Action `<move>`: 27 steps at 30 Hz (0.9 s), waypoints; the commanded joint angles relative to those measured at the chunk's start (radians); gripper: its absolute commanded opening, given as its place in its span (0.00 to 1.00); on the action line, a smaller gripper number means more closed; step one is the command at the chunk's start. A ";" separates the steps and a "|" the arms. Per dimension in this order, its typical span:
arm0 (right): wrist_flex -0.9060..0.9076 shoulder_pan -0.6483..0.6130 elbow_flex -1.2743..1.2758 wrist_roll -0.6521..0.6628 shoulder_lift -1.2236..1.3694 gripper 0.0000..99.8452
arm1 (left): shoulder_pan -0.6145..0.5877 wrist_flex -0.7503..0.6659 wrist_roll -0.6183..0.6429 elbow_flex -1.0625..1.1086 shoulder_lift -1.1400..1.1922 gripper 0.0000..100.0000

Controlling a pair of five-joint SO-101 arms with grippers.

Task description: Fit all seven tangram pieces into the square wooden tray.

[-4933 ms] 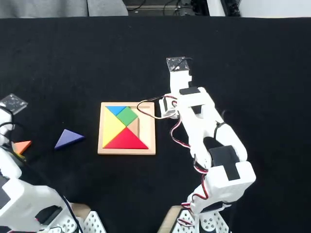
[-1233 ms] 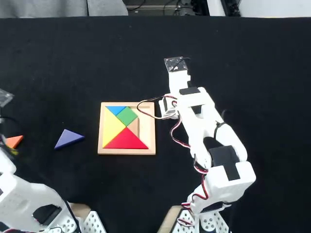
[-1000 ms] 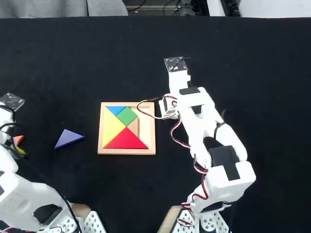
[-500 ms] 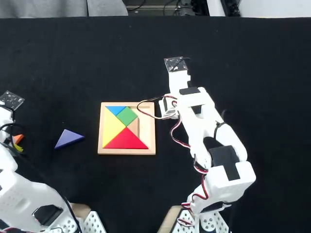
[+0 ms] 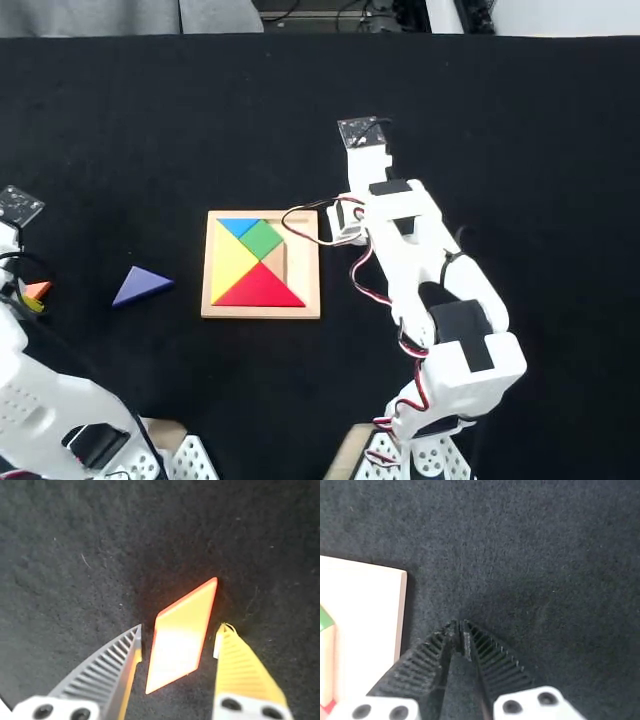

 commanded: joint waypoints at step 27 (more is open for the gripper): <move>-0.011 0.009 -0.025 0.009 -0.012 0.01 | 0.019 0.394 0.149 -0.314 -0.063 0.03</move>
